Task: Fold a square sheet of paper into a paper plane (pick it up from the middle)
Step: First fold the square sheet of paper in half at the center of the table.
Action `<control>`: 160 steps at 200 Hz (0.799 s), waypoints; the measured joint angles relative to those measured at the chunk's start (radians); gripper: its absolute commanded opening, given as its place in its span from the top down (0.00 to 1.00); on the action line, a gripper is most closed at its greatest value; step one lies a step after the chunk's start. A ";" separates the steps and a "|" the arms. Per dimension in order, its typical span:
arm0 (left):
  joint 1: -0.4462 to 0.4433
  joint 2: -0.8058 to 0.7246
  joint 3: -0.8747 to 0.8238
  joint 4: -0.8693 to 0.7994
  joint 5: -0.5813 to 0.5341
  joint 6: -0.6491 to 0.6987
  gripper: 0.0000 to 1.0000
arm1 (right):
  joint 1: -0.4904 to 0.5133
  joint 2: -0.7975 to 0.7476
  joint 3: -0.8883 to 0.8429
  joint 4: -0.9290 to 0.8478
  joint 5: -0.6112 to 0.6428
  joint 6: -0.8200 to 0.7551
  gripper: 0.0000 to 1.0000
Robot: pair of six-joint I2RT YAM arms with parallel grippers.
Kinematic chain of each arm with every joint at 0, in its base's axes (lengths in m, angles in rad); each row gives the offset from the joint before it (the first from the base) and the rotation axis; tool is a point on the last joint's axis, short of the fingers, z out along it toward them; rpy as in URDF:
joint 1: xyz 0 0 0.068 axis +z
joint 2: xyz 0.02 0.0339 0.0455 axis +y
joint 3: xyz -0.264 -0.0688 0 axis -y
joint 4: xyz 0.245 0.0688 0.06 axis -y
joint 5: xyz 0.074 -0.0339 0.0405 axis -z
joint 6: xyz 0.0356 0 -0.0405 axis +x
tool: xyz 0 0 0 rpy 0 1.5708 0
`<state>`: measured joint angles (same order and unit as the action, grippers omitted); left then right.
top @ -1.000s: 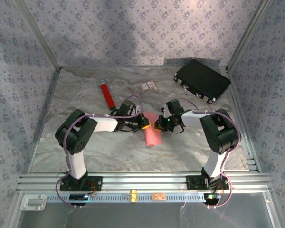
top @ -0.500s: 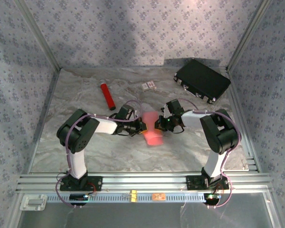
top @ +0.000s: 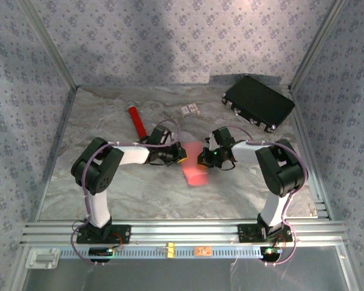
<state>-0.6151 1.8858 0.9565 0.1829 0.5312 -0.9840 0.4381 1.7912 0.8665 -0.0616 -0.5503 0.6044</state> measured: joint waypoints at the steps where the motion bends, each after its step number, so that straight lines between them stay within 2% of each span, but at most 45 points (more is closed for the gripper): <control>1: 0.000 0.001 0.000 0.000 0.000 0.000 1.00 | 0.000 0.000 0.000 0.000 0.000 0.000 1.00; 88: 0.002 0.042 0.040 -0.098 -0.013 0.063 1.00 | 0.000 -0.002 0.000 -0.001 0.004 0.000 1.00; 160: 0.010 0.063 0.152 -0.237 -0.034 0.121 1.00 | 0.000 -0.002 0.000 -0.002 0.004 0.000 1.00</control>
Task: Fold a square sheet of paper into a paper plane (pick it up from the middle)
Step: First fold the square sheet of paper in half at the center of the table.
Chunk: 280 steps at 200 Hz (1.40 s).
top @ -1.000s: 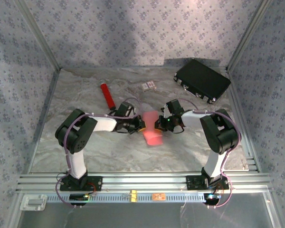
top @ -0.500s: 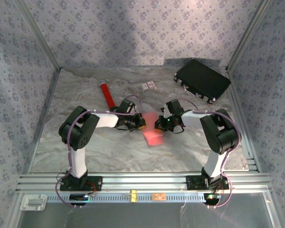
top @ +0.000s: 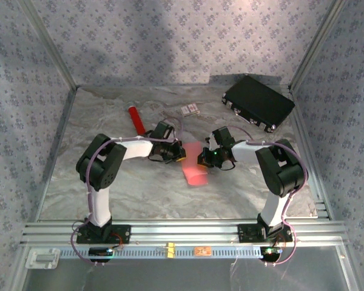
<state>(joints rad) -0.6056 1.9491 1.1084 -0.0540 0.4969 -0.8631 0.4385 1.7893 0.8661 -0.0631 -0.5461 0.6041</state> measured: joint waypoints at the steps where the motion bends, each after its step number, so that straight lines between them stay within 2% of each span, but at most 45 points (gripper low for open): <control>1: 0.000 0.001 0.001 0.000 0.000 0.000 1.00 | 0.000 0.000 0.000 0.000 0.000 0.000 1.00; 280: 0.051 0.064 0.062 -0.021 0.030 0.018 0.99 | 0.003 -0.004 -0.004 0.003 0.008 -0.008 1.00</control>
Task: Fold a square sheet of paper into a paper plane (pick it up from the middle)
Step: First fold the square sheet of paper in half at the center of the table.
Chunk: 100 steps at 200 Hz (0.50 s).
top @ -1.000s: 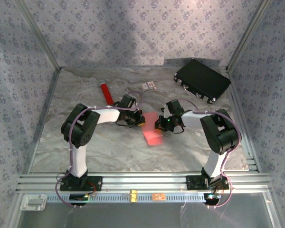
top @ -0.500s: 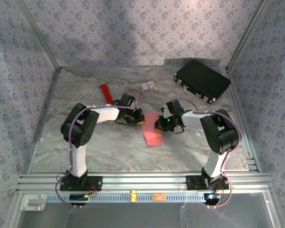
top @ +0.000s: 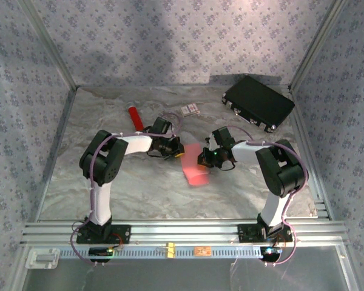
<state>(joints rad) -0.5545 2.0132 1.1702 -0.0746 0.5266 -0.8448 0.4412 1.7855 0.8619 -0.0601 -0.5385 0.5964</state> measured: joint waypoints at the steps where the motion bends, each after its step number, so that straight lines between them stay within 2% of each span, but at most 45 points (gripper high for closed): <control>1: 0.000 0.000 0.000 0.000 0.000 0.000 0.99 | 0.000 0.000 0.000 0.000 0.000 0.000 1.00; 100: 0.000 -0.001 0.084 -0.061 -0.011 0.036 0.99 | 0.000 -0.001 0.000 -0.003 0.002 -0.011 1.00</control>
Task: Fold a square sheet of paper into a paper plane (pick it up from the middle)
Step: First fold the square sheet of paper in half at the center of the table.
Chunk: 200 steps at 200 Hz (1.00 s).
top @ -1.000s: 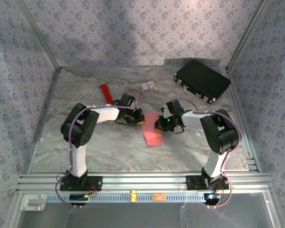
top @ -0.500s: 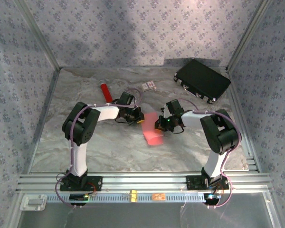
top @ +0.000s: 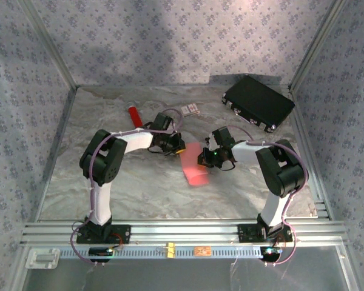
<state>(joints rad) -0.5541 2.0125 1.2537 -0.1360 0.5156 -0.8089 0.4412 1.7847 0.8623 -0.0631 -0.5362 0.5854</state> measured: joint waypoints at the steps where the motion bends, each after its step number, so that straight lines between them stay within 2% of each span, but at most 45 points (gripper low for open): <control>1: 0.000 0.000 0.001 0.000 0.000 0.001 0.99 | 0.000 0.000 0.000 0.000 0.000 0.000 1.00; 62: 0.005 0.057 0.015 0.008 0.008 0.016 0.99 | 0.000 0.000 0.001 -0.004 0.001 -0.003 1.00; 131: 0.027 0.057 -0.013 0.065 0.044 0.016 0.98 | 0.000 -0.002 0.000 -0.007 0.005 -0.003 1.00; 200: 0.032 0.055 -0.016 0.069 0.030 0.039 0.98 | 0.000 -0.003 0.000 -0.008 0.005 -0.003 1.00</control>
<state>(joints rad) -0.5224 2.0678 1.2381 -0.0669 0.5453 -0.7700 0.4412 1.7821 0.8627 -0.0708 -0.5312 0.5819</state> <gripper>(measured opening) 0.039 0.052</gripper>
